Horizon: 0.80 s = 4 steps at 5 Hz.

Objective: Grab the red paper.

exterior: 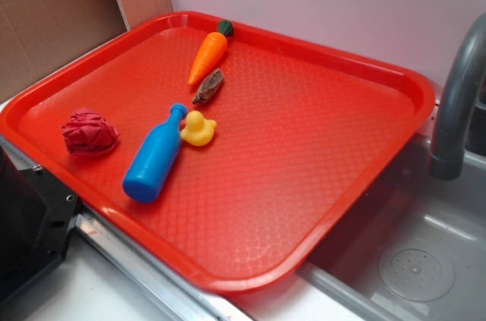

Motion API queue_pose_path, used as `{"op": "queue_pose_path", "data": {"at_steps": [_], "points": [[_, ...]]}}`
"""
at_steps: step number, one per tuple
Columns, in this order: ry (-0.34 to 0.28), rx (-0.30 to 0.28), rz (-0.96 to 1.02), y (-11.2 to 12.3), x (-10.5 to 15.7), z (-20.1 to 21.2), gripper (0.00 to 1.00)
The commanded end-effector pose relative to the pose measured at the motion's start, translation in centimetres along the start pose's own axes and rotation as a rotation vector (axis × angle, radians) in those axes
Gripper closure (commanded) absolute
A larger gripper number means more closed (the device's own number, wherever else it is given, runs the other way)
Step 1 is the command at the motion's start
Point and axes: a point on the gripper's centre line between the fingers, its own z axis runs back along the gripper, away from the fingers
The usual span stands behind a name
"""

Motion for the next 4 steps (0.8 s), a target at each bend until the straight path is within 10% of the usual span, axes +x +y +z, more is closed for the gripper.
{"op": "queue_pose_path", "data": {"at_steps": [1, 4], "points": [[0.000, 0.000, 0.000, 0.0, 0.0, 0.0, 0.00], [0.074, -0.067, -0.181, 4.8, 1.6, -14.9, 0.00]]}}
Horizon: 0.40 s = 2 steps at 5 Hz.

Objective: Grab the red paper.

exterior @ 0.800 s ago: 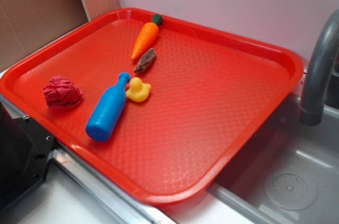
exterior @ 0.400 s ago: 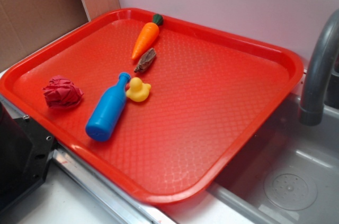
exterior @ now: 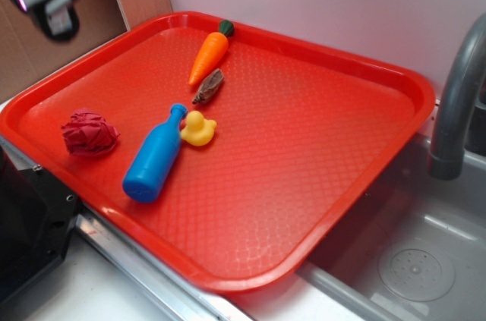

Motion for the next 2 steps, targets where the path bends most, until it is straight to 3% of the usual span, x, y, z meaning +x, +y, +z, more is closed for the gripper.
{"op": "queue_pose_path", "data": {"at_steps": [1, 2], "points": [[0.077, -0.077, -0.055, 0.5, 1.0, -8.0, 0.00], [0.132, -0.051, -0.055, 0.5, 0.1, -10.1, 0.00]]}}
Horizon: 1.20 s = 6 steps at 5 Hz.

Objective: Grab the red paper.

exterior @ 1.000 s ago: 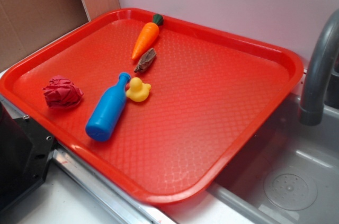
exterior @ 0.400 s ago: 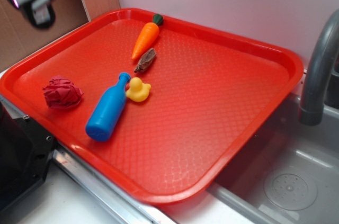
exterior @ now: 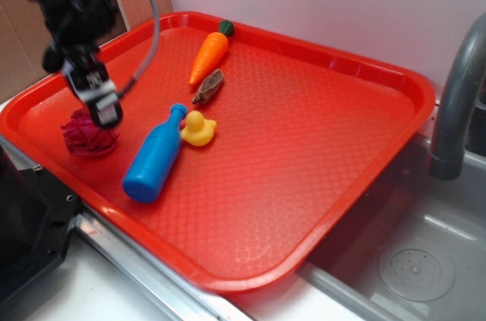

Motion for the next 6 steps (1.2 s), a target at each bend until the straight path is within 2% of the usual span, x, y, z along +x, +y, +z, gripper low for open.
{"op": "queue_pose_path", "data": {"at_steps": [1, 2, 3, 4, 5, 6], "points": [[0.070, 0.112, 0.046, 0.9, -1.6, -1.8, 0.00], [0.118, 0.171, 0.113, 1.8, -2.0, -2.2, 0.06], [0.149, 0.198, 0.128, 1.7, -2.2, -2.4, 1.00], [0.151, 0.189, 0.136, 1.7, -2.3, -2.4, 1.00], [0.080, 0.190, 0.202, 0.7, -1.4, 0.8, 1.00], [-0.185, 0.158, 0.335, -1.5, 1.9, 5.8, 1.00]]}}
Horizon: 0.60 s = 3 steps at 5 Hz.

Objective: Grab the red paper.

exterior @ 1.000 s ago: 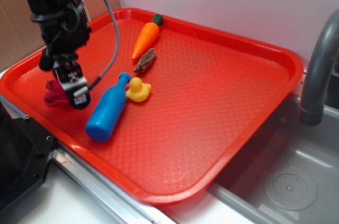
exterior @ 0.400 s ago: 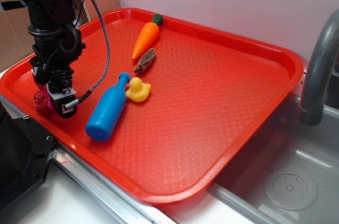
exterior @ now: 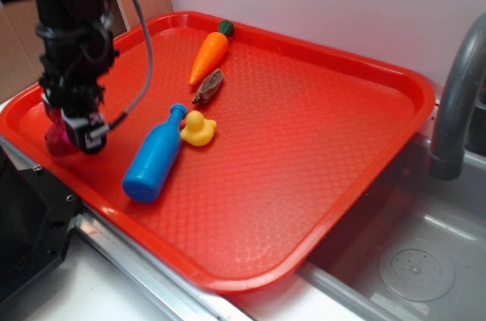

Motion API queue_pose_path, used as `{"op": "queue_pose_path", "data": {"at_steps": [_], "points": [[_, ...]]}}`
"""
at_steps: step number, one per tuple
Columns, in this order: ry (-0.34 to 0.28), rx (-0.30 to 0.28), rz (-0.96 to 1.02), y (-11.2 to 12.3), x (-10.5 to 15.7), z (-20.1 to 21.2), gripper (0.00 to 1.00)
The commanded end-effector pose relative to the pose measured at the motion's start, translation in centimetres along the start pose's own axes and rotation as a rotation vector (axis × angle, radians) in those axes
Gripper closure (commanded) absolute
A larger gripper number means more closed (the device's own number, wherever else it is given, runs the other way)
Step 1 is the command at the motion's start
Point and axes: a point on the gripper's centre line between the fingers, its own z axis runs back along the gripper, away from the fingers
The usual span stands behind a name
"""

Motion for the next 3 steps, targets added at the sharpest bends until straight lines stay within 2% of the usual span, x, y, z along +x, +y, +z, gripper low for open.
{"op": "queue_pose_path", "data": {"at_steps": [1, 2, 3], "points": [[-0.410, -0.155, 0.139, -3.5, 4.6, 12.0, 1.00], [-0.409, -0.185, 0.156, -3.7, 4.8, 17.1, 1.00], [-0.368, -0.188, 0.192, -2.9, 4.2, 20.6, 1.00]]}}
